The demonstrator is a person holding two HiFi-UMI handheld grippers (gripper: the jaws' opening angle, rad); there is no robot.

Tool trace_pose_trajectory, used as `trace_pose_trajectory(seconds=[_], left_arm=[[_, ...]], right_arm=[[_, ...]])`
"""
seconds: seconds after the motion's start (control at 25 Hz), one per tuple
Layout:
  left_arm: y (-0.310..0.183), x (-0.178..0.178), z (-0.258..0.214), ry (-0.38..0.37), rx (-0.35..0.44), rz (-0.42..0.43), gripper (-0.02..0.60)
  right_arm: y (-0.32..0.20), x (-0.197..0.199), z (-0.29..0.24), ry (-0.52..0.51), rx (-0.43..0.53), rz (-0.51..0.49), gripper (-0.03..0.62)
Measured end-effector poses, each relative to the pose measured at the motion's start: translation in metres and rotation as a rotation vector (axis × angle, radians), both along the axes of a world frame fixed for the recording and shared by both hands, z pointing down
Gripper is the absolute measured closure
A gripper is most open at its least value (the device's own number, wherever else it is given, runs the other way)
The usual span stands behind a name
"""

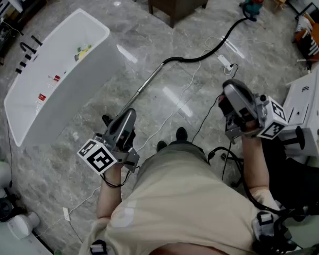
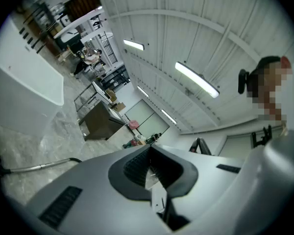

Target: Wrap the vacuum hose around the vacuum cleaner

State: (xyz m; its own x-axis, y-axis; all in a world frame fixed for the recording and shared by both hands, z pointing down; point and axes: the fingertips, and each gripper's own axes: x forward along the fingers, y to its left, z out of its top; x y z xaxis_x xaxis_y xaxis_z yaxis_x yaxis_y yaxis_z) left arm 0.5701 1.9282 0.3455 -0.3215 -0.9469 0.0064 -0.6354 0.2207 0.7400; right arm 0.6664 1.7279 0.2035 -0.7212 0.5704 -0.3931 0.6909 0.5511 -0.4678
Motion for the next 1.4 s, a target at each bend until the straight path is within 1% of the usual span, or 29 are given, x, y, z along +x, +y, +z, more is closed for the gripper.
trace_pose_trajectory(seconds=[0.08,0.16,0.32,0.44,0.64,0.8,0.92,1.04,1.16,1.4], left_arm=[[0.003,0.002,0.001,0.008,0.014,-0.013,0.577],[0.003,0.007,0.003,0.008,0.011,-0.008,0.577],[0.001,0.018,0.008,0.012,0.004,0.035,0.577],[0.009,0.019,0.010,-0.003,-0.019,0.046,0.577],[0.018,0.016,0.011,-0.031,-0.049,0.034,0.577],[0.023,0.019,0.015,-0.024,-0.061,0.027,0.577],[0.028,0.015,0.021,-0.020,-0.081,0.013,0.577],[0.027,0.017,0.030,-0.003,-0.104,0.009,0.577],[0.014,0.021,0.041,-0.001,-0.139,0.042,0.577],[-0.037,0.014,0.042,-0.071,-0.187,0.120,0.577]], right_arm=[[0.023,-0.004,0.029,0.081,-0.049,-0.019,0.589],[0.040,-0.003,0.048,0.131,-0.117,-0.044,0.589],[0.055,0.003,0.063,0.157,-0.275,-0.075,0.589],[0.062,-0.001,0.068,0.170,-0.349,-0.079,0.589],[0.092,-0.008,0.076,0.205,-0.345,-0.139,0.589],[0.109,-0.012,0.083,0.239,-0.346,-0.191,0.589],[0.117,-0.016,0.082,0.236,-0.340,-0.227,0.589],[0.119,-0.016,0.086,0.259,-0.359,-0.250,0.589],[0.110,-0.013,0.095,0.281,-0.387,-0.232,0.589],[0.056,-0.013,0.104,0.259,-0.493,-0.163,0.589]])
